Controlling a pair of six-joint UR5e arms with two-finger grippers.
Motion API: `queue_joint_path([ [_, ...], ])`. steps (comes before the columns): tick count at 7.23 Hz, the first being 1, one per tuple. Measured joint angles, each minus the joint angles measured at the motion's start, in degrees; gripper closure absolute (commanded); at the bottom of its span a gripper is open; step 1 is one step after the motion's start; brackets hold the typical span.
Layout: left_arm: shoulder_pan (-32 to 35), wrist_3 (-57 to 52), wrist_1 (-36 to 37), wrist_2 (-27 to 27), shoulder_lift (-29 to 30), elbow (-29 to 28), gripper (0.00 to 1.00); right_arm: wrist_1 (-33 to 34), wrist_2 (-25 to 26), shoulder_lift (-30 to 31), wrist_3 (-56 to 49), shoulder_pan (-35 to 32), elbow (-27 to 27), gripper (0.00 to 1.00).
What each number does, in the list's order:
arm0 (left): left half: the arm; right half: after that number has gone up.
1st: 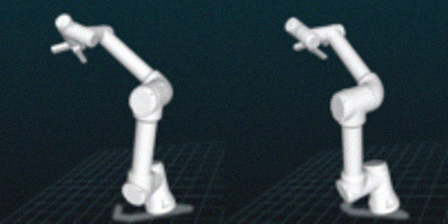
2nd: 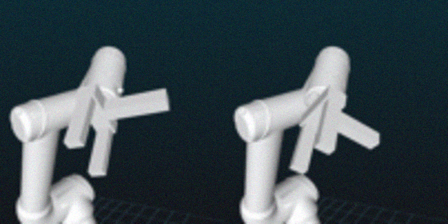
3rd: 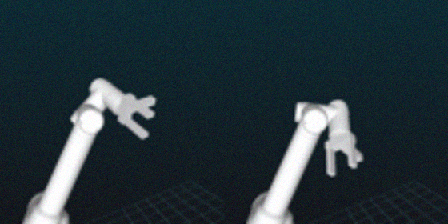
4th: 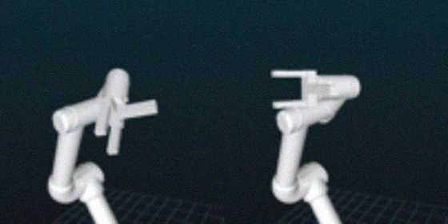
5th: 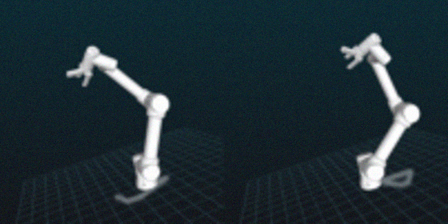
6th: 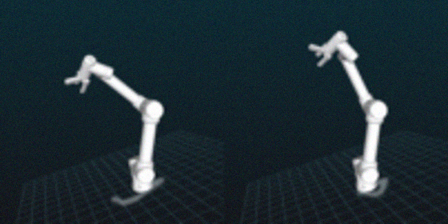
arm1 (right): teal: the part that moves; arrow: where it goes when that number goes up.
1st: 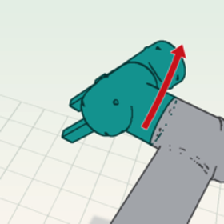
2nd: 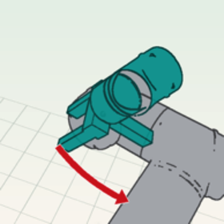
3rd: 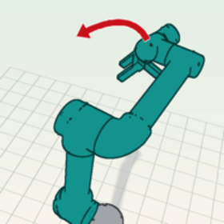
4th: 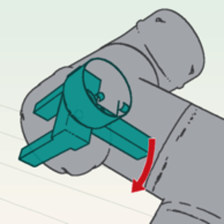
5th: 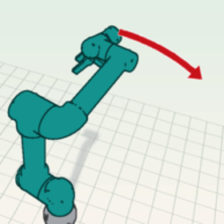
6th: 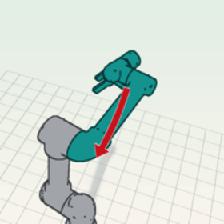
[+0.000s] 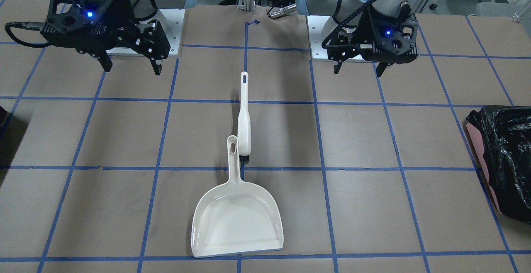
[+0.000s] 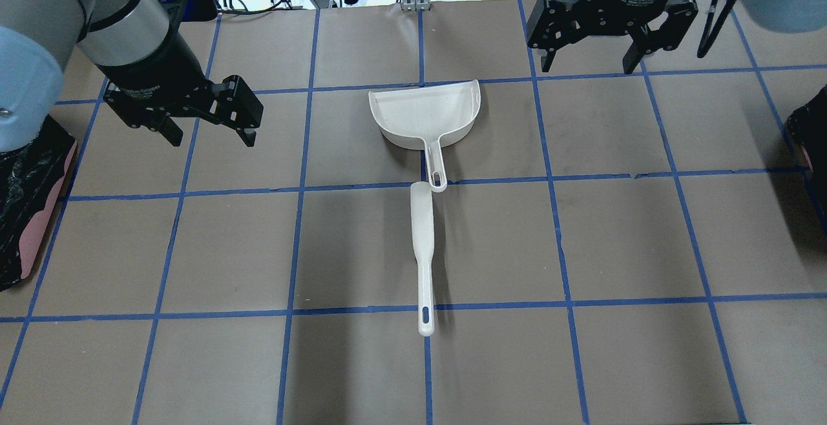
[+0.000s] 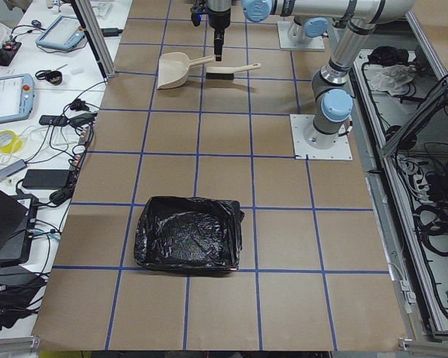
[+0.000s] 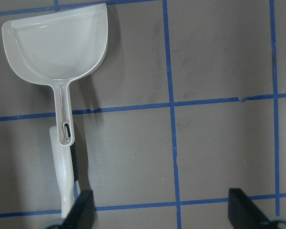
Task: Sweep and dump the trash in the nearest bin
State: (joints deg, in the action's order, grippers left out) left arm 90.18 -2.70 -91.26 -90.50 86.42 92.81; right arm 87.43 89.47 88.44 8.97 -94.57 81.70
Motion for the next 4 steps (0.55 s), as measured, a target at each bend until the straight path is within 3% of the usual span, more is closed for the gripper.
queue_joint_path([
  [4,0.00,-0.02,0.03,0.03,-0.06,-0.05,0.00,-0.51,-0.01,0.01,0.00,-0.01,0.04,0.00],
])
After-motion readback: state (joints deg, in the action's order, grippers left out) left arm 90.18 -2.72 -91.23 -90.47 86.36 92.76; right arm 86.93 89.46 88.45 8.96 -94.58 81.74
